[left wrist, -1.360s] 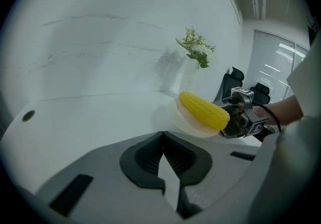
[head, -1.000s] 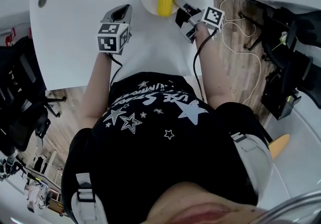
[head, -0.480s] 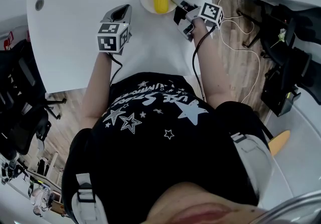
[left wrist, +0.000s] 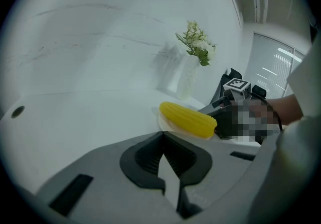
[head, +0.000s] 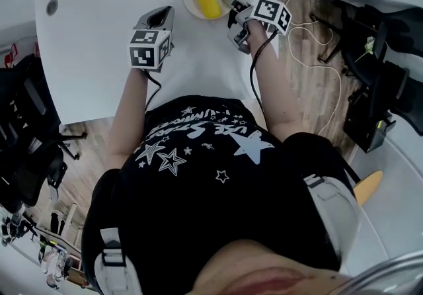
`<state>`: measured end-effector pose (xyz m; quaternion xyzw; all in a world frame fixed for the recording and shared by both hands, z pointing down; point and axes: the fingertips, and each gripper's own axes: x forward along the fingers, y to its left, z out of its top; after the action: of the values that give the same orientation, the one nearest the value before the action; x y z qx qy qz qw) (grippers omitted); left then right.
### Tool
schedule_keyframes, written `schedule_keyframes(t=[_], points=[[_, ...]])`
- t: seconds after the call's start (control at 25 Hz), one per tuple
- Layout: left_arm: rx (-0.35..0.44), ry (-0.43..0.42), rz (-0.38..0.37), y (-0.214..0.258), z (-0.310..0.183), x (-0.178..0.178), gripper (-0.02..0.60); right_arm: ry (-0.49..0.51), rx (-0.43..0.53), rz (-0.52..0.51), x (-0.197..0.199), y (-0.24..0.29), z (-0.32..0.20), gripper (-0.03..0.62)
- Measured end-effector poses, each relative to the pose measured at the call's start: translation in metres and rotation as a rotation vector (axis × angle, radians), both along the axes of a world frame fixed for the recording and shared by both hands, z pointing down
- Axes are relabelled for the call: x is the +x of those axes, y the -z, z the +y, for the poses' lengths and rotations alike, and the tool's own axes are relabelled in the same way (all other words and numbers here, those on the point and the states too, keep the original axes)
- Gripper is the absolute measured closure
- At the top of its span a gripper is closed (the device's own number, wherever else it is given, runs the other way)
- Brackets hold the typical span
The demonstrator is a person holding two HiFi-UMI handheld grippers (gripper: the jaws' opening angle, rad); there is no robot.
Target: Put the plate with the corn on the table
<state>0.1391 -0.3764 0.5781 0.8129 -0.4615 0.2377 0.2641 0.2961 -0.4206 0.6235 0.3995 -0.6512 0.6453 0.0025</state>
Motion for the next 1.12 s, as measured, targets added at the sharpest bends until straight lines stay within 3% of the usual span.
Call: schedule_keyframes(t=[0.2, 0.52, 1.0, 1.12], points=[[-0.015, 0.002, 0.002, -0.002, 0.001, -0.002, 0.575, 0.036, -0.047, 0.105, -0.001, -0.004, 0.001, 0.557], [-0.029, 0.012, 0.002, -0.001, 0.012, -0.004, 0.575, 0.096, -0.033, 0.317, 0.001, -0.001, -0.002, 0.503], [-0.046, 0.026, -0.008, -0.001, 0.027, -0.012, 0.575, 0.114, 0.072, 0.436, 0.008, 0.003, -0.001, 0.484], [-0.044, 0.034, -0.008, 0.0, 0.03, -0.018, 0.575, 0.129, 0.101, 0.459, 0.008, 0.004, 0.002, 0.45]])
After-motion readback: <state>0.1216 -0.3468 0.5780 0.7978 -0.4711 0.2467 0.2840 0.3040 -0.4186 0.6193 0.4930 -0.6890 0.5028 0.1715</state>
